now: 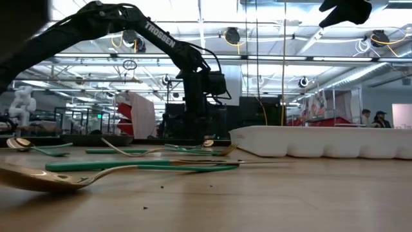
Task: Sort silverware
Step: Put the top center green spoon into the left slot of the white silverware tray
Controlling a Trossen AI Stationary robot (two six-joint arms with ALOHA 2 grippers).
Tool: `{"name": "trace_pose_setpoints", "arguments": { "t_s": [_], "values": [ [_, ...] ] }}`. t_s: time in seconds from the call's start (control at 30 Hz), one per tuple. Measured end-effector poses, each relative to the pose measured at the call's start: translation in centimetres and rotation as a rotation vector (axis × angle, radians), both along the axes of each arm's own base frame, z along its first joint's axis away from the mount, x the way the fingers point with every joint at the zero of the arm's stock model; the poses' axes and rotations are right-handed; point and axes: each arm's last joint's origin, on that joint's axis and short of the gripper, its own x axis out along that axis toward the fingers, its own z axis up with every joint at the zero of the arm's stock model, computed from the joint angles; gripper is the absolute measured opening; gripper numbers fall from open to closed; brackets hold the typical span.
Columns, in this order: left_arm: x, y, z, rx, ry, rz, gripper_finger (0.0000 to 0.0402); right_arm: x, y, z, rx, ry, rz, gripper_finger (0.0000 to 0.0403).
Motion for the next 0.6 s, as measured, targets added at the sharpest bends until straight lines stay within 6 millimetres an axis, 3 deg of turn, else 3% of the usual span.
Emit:
{"name": "trace_pose_setpoints", "arguments": {
  "t_s": [0.1, 0.6],
  "values": [
    [0.0, 0.0, 0.0, 0.001, -0.004, -0.018, 0.0007, 0.0, 0.0, 0.0, -0.002, -0.004, 0.001, 0.0235],
    [0.7, -2.0, 0.3, -0.003, 0.038, -0.093, 0.0002, 0.6, 0.0, -0.2, -0.006, 0.014, -0.001, 0.0235]
  ]
}}
